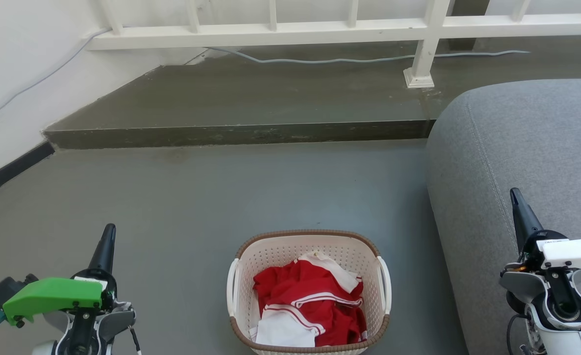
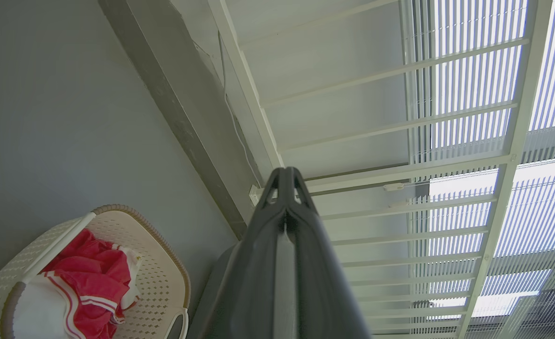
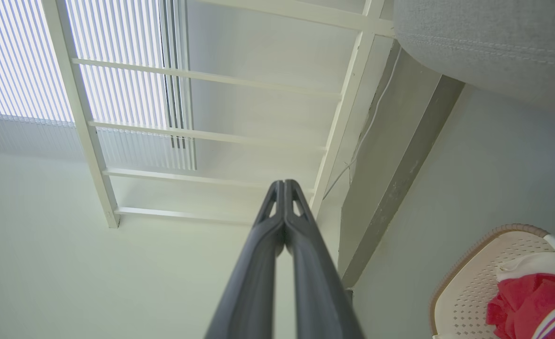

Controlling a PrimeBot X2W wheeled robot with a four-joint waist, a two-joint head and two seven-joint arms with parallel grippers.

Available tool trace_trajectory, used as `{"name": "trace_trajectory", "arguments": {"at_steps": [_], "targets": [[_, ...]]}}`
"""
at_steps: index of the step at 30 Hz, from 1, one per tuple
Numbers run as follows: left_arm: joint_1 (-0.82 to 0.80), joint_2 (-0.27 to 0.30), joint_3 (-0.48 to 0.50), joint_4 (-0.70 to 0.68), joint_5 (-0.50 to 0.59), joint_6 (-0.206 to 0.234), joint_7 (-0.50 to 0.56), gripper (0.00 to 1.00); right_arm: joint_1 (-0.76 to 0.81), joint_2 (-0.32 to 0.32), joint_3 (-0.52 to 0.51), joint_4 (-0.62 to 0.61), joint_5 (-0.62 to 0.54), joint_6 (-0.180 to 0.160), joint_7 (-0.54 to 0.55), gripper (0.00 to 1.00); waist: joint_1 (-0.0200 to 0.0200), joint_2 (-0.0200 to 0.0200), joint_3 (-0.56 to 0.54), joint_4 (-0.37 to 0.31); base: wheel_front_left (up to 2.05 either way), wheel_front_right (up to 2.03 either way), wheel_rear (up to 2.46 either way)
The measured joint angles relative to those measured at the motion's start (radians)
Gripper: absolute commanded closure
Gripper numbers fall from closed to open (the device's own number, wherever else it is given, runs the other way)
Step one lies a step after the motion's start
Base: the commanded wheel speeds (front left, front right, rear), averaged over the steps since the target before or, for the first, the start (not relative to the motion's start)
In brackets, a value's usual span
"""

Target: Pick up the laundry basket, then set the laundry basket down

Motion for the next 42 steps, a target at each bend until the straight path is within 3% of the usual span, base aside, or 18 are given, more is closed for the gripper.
{"name": "trace_trajectory", "arguments": {"at_steps": [16,42], "targets": [[0.014,-0.001,0.046,-0.005,-0.167,-0.012,0.049,1.0,0.004,0.021,-0.046,-0.007,0.167,0.01,0.044,1.0,0.0,0.0,-0.005,0.011,0.0,0.0,0.0],[0.014,-0.001,0.047,-0.007,-0.168,-0.012,0.049,1.0,0.005,0.021,-0.046,-0.008,0.168,0.014,0.044,1.0,0.0,0.0,-0.005,0.011,0.0,0.0,0.0]]}}
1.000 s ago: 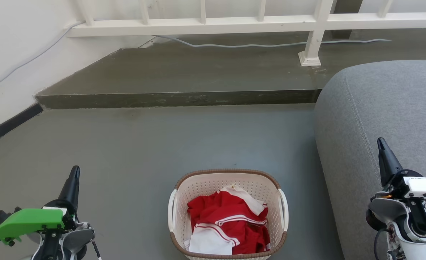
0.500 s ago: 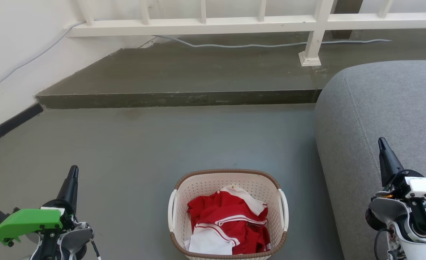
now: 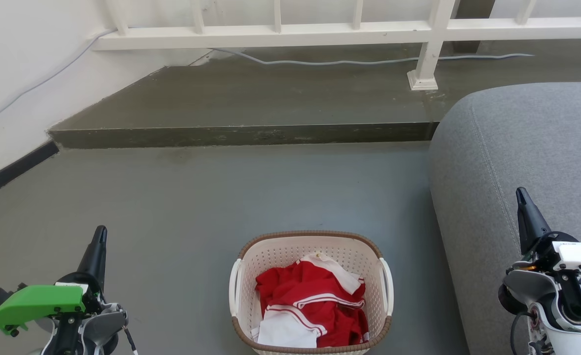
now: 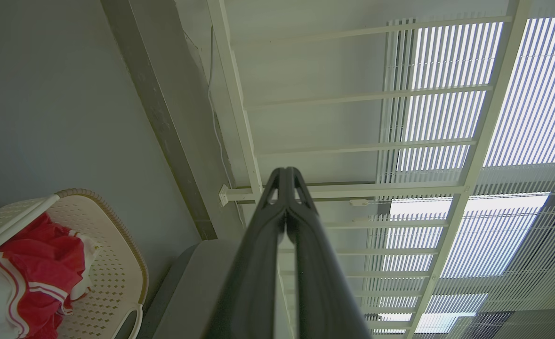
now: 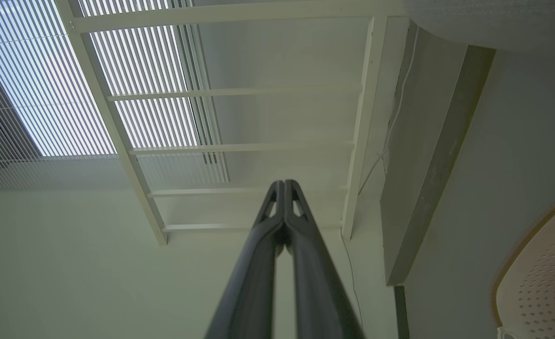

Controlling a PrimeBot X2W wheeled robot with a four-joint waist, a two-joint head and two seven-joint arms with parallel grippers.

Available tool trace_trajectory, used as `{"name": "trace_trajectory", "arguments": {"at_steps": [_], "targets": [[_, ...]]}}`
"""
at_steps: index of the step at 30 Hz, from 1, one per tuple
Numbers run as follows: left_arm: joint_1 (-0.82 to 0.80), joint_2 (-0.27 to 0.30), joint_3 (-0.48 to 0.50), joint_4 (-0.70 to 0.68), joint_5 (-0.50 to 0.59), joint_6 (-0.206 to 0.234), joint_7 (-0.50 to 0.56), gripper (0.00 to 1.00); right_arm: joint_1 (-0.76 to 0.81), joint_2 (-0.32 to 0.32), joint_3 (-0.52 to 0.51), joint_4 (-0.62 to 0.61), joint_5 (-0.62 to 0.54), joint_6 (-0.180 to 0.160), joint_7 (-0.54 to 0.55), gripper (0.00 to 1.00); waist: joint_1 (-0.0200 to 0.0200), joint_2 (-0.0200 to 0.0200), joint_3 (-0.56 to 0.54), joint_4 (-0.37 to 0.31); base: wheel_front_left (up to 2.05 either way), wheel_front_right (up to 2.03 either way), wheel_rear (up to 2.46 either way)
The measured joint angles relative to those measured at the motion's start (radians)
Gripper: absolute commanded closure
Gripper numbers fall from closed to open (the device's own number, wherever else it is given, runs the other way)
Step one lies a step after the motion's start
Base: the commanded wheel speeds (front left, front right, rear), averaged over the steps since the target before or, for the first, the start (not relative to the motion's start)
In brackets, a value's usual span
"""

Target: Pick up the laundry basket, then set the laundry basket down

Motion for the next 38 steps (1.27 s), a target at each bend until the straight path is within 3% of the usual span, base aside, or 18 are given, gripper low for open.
{"name": "trace_trajectory", "arguments": {"at_steps": [38], "targets": [[0.0,0.0,0.0,-0.002,0.0,0.0,0.0,1.0,0.0,0.0,0.001,-0.003,0.003,0.004,0.0,1.0,0.0,0.0,0.0,0.0,0.0,0.0,0.0]]}}
